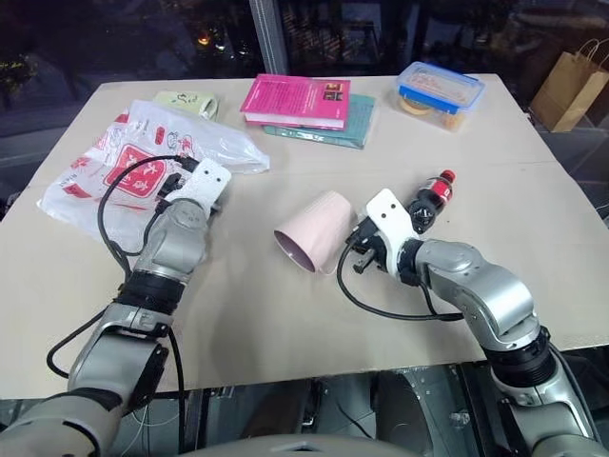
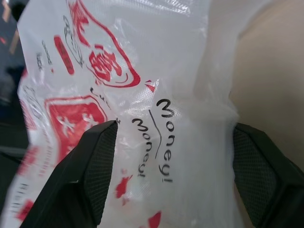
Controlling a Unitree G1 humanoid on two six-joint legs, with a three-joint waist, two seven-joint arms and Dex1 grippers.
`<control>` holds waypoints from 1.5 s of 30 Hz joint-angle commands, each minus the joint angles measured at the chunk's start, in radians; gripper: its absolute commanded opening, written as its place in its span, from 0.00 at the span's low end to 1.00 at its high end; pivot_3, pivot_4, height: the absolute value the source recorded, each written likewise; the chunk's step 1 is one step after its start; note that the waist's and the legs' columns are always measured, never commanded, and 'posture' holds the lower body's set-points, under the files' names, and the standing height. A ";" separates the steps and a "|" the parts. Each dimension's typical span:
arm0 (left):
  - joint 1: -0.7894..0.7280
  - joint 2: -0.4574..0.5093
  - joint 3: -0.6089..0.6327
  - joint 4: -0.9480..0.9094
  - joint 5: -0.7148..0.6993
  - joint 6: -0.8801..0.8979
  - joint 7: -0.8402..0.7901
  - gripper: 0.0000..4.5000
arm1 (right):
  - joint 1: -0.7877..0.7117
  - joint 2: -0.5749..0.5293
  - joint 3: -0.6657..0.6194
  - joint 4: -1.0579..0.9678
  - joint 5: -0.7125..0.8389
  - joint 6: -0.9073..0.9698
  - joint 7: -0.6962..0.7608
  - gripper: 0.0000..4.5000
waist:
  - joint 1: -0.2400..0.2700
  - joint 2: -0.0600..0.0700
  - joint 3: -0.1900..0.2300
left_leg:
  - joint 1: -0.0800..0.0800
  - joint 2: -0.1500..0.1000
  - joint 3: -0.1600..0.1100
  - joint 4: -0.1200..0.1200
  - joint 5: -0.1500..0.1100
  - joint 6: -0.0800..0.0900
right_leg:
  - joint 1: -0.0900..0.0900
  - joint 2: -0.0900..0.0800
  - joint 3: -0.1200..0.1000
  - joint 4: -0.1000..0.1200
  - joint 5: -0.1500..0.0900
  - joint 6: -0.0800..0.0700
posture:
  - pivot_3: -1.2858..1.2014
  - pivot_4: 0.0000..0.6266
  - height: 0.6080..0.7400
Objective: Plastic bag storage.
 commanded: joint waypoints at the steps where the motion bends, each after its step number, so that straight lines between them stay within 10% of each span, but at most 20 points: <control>1: -0.009 -0.010 0.042 -0.101 -0.036 -0.002 -0.036 0.79 | -0.013 -0.003 -0.009 -0.032 -0.012 -0.023 0.012 0.00 | 0.000 0.000 0.000 | 0.000 0.000 0.000 0.000 0.000 0.000 | 0.000 0.000 0.000 0.000 0.000 0.000 | 0.52 0.24 1.00; 10: 0.025 -0.069 0.029 -0.287 0.013 0.135 0.014 1.00 | -0.021 0.002 -0.005 -0.011 -0.031 -0.048 0.045 0.00 | -0.001 0.000 0.000 | -0.002 -0.001 0.000 0.000 0.000 0.000 | -0.001 -0.001 0.000 0.000 0.000 0.000 | 0.52 0.24 1.00; 25: -0.284 -0.115 0.066 0.625 0.008 -0.343 0.392 1.00 | -0.030 0.007 -0.011 -0.024 -0.035 -0.024 0.054 0.00 | 0.000 0.000 0.000 | -0.001 -0.003 -0.001 0.002 0.000 0.000 | -0.001 -0.002 0.000 0.002 0.000 0.000 | 0.52 0.24 1.00; 35: -0.318 0.055 0.084 0.447 -0.037 -0.375 0.204 0.06 | -0.044 0.066 0.019 0.013 -0.059 -0.058 0.041 0.00 | -0.003 -0.001 0.001 | -0.007 -0.005 -0.001 0.002 0.000 0.000 | -0.008 -0.002 0.000 0.005 0.000 0.000 | 0.52 0.24 1.00; 45: -0.170 0.160 0.137 -0.213 -0.176 0.106 -0.227 0.01 | -0.080 0.141 0.067 0.127 -0.120 -0.166 0.072 0.00 | -0.007 -0.001 0.001 | -0.019 -0.006 -0.002 0.009 0.002 -0.004 | -0.017 -0.002 -0.001 0.008 0.000 0.000 | 0.52 0.24 1.00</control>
